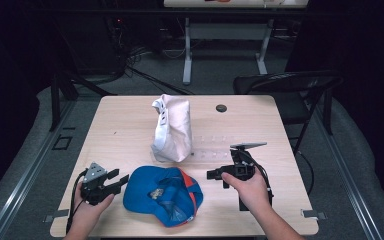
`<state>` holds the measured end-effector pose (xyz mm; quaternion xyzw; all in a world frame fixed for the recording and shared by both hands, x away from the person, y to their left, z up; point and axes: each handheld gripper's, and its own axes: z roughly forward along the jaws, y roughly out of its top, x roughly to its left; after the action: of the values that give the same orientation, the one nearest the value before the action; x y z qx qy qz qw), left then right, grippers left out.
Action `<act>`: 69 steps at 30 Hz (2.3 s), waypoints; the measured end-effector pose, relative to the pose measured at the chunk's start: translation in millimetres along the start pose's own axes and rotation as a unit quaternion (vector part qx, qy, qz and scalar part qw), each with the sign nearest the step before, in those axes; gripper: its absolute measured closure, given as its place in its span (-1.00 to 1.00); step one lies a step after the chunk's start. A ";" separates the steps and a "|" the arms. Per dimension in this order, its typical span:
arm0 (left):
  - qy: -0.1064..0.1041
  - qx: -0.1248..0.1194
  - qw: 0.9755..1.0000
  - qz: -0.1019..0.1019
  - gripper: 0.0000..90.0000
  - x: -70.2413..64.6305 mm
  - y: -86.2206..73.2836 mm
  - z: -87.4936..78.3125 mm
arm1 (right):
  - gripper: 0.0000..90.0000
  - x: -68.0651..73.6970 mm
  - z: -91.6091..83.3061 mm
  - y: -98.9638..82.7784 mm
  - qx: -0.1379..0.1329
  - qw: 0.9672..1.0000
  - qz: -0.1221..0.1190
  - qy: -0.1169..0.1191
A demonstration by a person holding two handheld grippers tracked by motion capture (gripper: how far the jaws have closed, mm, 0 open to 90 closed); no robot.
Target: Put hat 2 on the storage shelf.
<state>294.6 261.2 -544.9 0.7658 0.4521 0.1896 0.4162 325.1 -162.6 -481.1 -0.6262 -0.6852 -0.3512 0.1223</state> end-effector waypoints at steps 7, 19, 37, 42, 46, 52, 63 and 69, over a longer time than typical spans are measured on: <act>-0.004 0.007 1.000 -0.002 0.17 -1.4 -1.2 2.6 | 0.28 -7.8 11.7 -7.3 0.004 1.000 -0.006 -0.004; -0.005 0.016 1.000 0.005 0.17 -3.2 -1.8 4.3 | 0.26 -18.6 25.7 -27.3 0.034 0.999 -0.004 -0.009; -0.004 0.016 1.000 0.010 0.17 -3.3 -3.1 6.4 | 0.23 -7.5 65.8 -53.2 0.083 0.996 -0.004 0.032; -0.004 0.017 1.000 0.009 0.17 -3.4 -3.2 6.4 | 0.21 -6.2 75.3 -56.2 0.098 0.995 -0.008 0.032; -0.004 0.016 1.000 0.010 0.17 -3.8 -3.2 6.5 | 0.21 -4.7 83.5 -57.9 0.110 0.993 0.009 0.048; -0.004 0.016 1.000 0.007 0.17 -3.8 -3.6 7.2 | 0.27 0.7 82.4 -54.7 0.101 0.993 0.001 0.067; -0.003 0.019 1.000 0.010 0.17 -3.8 -3.6 7.9 | 0.70 0.9 78.3 -50.0 0.109 0.992 0.003 0.065; -0.004 0.019 1.000 0.010 0.17 -4.0 -3.6 8.2 | 0.72 1.6 73.8 -47.7 0.098 0.992 0.017 0.073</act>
<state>296.1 254.8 -552.3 0.7790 0.4458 0.1821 0.4015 299.9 -113.0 -549.1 -0.5956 -0.6947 -0.3248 0.2390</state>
